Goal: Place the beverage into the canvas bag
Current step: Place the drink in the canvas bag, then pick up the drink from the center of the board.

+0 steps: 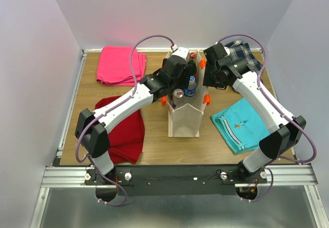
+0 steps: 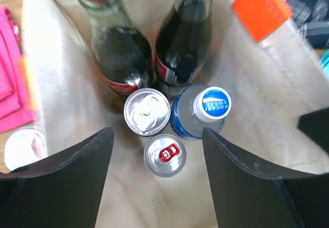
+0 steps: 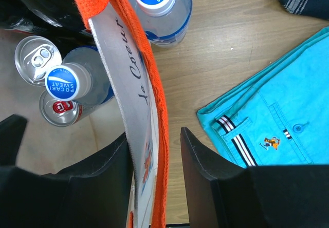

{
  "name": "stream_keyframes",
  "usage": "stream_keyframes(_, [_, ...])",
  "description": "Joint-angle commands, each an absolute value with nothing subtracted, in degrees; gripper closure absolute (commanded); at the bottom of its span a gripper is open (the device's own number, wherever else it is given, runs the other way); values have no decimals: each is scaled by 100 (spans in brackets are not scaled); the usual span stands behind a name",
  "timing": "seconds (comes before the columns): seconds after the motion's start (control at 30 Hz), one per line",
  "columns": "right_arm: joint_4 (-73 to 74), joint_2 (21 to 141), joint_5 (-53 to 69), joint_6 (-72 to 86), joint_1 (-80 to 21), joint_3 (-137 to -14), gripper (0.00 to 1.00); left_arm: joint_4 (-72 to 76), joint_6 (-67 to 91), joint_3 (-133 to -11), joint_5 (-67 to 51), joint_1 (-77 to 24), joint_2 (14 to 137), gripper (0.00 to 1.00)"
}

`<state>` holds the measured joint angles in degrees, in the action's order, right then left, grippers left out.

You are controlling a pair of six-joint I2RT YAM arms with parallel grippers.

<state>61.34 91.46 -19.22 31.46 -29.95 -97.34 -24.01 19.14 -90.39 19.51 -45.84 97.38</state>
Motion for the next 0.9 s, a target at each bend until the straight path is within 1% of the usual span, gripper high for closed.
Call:
stream_keyframes(0.0, [6029, 9114, -1978, 3138, -3032, -9870, 52, -2522, 1732, -9386, 2136, -4579, 9387, 21])
stream_keyframes(0.3, [6170, 9220, -2100, 2997, -3032, -10528, 51, -2540, 1582, -9598, 2039, -4605, 8869, 20])
stream_keyframes(0.37, [6205, 9263, -2153, 2918, -3032, -10774, 49, -2540, 1556, -9545, 2118, -4605, 8728, 20])
stream_keyframes(0.7, [6012, 9834, -1960, 2663, -3032, -11671, 43, -2680, 1512, -8395, 2803, -4579, 7674, 16])
stream_keyframes(0.87, [5977, 10151, -1925, 2575, -3120, -12163, 39, -2733, 1547, -7964, 2927, -4395, 7146, 13])
